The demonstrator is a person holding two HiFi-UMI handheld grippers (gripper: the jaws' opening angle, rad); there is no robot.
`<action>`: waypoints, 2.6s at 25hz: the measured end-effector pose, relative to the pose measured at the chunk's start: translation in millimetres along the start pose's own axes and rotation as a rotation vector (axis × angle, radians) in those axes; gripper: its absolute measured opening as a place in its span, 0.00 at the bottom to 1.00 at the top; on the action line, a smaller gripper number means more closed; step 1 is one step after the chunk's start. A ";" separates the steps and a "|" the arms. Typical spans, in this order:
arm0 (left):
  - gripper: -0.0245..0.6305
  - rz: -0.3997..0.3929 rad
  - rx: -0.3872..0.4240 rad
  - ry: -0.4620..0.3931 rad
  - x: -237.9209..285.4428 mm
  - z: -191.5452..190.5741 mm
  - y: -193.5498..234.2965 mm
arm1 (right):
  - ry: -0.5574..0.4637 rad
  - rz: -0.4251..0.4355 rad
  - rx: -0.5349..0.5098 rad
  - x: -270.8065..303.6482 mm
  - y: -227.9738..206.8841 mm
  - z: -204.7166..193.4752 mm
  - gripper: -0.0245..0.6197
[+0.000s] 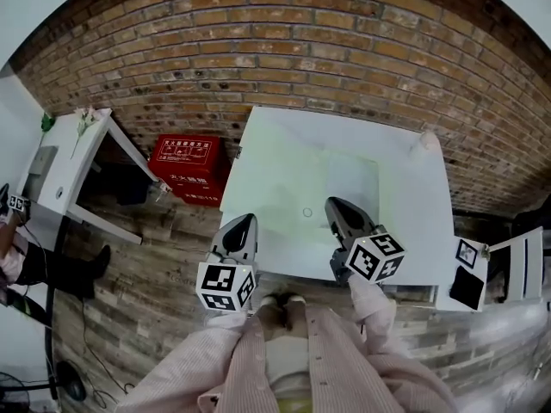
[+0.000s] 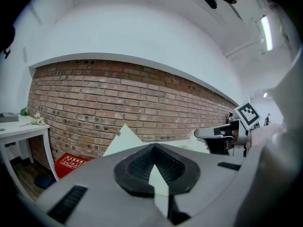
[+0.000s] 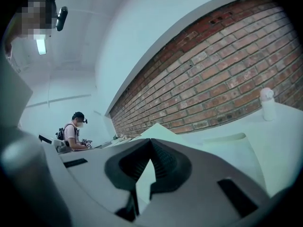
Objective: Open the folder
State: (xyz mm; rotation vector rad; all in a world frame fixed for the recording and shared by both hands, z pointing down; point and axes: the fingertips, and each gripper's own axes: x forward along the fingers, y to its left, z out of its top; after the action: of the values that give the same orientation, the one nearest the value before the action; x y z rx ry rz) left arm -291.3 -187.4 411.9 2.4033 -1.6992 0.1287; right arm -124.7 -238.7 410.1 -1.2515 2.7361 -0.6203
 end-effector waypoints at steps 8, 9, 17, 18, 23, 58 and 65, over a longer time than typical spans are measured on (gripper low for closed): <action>0.03 -0.023 0.057 -0.065 6.9 31.8 -7.4 | -0.070 -0.030 -0.069 -26.7 -14.8 26.9 0.05; 0.03 -0.024 0.063 -0.072 7.6 35.7 -7.7 | -0.078 -0.033 -0.073 -29.7 -16.9 30.3 0.05; 0.03 -0.039 0.103 -0.117 12.4 61.9 -13.1 | -0.138 -0.071 -0.122 -53.2 -30.2 54.7 0.05; 0.03 -0.041 0.106 -0.123 12.5 65.1 -14.0 | -0.145 -0.078 -0.131 -56.0 -31.6 57.7 0.05; 0.03 -0.047 0.129 -0.149 11.8 78.9 -18.6 | -0.186 -0.114 -0.146 -72.0 -39.6 71.6 0.05; 0.03 -0.017 0.143 -0.128 8.1 80.9 -15.4 | -0.234 -0.191 -0.188 -95.6 -48.1 88.1 0.04; 0.03 -0.019 0.136 -0.121 7.2 78.8 -9.8 | -0.233 -0.195 -0.187 -92.8 -44.8 86.1 0.04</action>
State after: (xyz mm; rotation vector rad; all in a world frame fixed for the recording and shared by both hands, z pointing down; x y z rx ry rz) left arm -283.0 -207.3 335.2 2.5726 -1.7725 0.1010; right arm -11.6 -224.9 339.1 -1.5367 2.5460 -0.2161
